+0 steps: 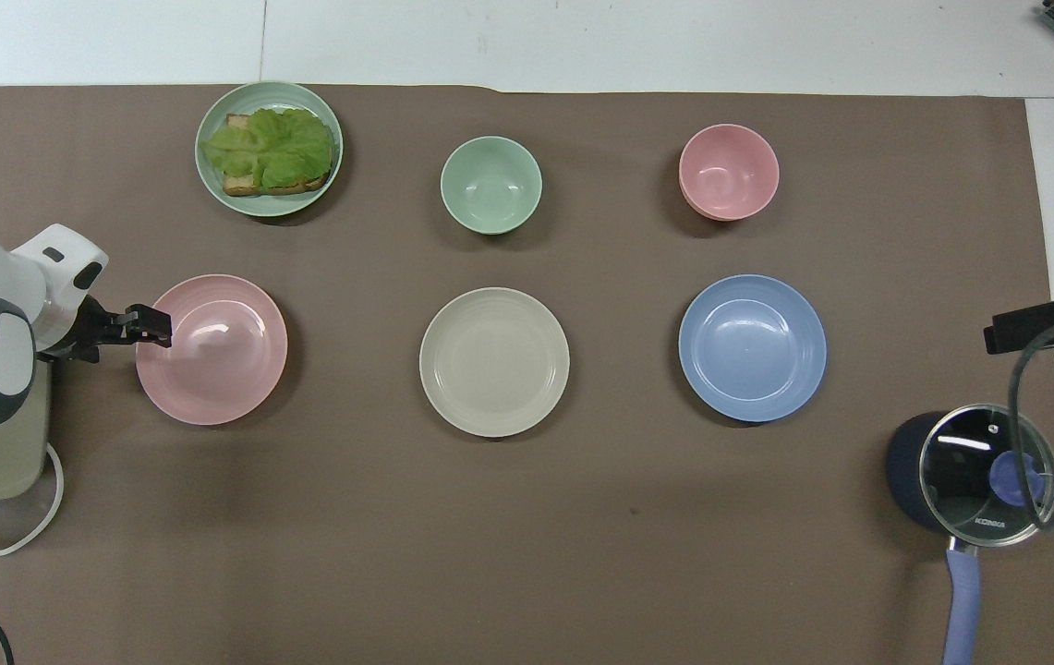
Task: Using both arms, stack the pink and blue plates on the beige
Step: 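Grasp the rim of the pink plate with the left gripper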
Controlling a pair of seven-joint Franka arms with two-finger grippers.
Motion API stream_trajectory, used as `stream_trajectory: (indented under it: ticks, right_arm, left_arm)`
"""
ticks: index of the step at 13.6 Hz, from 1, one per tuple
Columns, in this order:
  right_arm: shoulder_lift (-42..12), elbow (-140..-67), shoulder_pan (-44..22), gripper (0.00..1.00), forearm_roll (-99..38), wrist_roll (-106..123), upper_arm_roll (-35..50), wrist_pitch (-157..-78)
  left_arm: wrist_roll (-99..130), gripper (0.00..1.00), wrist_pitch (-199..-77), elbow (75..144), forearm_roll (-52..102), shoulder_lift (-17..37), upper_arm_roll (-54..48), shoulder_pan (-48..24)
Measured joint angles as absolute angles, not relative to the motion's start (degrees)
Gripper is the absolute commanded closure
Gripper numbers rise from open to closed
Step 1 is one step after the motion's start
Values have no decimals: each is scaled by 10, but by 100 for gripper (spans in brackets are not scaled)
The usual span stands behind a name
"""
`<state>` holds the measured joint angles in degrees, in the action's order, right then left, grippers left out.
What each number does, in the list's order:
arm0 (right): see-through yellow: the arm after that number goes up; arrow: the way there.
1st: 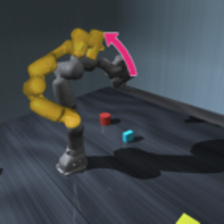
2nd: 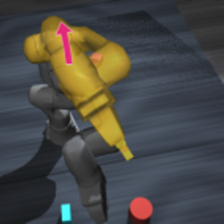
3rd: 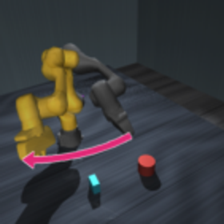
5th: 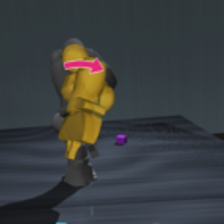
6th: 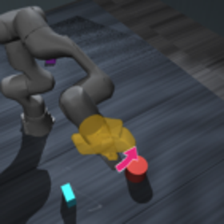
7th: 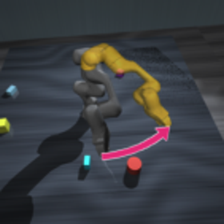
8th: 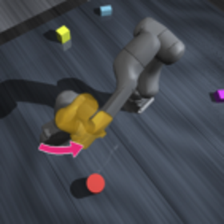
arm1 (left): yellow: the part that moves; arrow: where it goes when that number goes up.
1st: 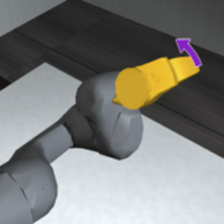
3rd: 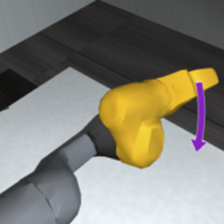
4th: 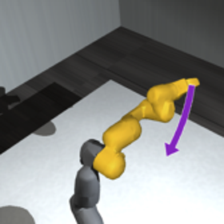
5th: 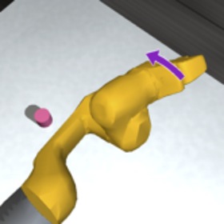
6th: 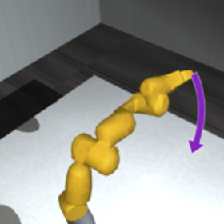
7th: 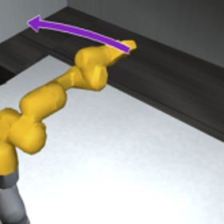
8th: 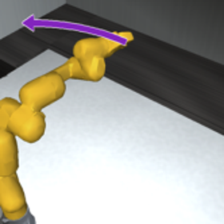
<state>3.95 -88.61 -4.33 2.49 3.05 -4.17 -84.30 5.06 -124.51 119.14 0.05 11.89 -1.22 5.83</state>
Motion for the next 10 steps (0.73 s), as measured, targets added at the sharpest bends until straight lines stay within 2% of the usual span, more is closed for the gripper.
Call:
stream_trajectory:
  ticks: [1,2,3,10]
  right_arm:
    - [39,-886,-43,0,25,31,-42,-843]
    - [39,-886,-43,0,25,31,-42,-843]
    - [39,-886,-43,0,25,31,-42,-843]
    - [40,-886,-43,0,25,31,-42,-846]
  left_arm:
    - [52,0,-1248,1199,1,118,-12,58]
    - [53,91,-1250,1203,1,117,-12,58]
    - [55,100,-1250,1204,1,114,-12,58]
    - [55,100,-1250,1204,1,111,-12,58]
